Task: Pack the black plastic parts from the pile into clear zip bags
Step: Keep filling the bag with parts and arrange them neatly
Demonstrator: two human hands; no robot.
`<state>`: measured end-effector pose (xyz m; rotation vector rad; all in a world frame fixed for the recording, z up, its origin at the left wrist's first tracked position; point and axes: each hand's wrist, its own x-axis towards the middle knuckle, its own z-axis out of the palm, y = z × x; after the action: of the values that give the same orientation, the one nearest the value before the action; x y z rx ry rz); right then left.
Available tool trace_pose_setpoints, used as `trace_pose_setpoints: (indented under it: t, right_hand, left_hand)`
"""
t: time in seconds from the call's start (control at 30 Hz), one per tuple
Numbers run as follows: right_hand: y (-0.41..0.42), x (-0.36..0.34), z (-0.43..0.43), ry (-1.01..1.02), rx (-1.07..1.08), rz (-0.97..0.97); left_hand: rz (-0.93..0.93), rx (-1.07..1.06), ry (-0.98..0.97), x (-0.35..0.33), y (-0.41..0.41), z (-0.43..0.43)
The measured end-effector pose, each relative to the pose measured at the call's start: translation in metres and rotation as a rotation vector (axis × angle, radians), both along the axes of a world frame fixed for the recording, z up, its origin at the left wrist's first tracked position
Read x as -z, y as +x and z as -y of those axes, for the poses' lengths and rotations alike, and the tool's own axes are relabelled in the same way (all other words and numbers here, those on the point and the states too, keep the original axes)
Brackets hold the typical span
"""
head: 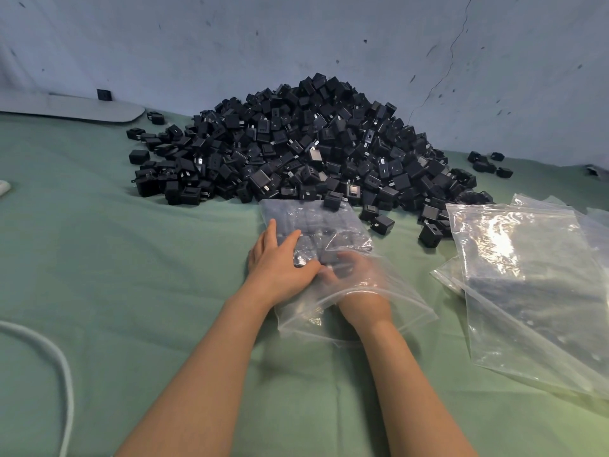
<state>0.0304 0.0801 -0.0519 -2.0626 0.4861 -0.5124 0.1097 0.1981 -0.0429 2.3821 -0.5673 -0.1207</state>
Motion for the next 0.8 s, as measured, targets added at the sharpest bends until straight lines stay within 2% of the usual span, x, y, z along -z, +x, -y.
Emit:
trace_pose_setpoints:
  t: [0.27, 0.47, 0.6, 0.8]
  right_hand:
    - [0.005, -0.001, -0.004, 0.022, -0.037, -0.040]
    - [0.006, 0.003, -0.004, 0.026, -0.021, -0.036]
    - [0.007, 0.004, -0.004, 0.069, 0.010, -0.019]
    - [0.004, -0.008, -0.007, -0.055, 0.009, -0.115]
  left_hand:
    - [0.002, -0.003, -0.022, -0.002, -0.002, -0.001]
    - [-0.067, 0.005, -0.173, -0.002, -0.004, -0.001]
    - [-0.073, -0.003, -0.193, -0.003, -0.004, -0.002]
    - [-0.061, 0.013, -0.165, -0.005, -0.007, -0.002]
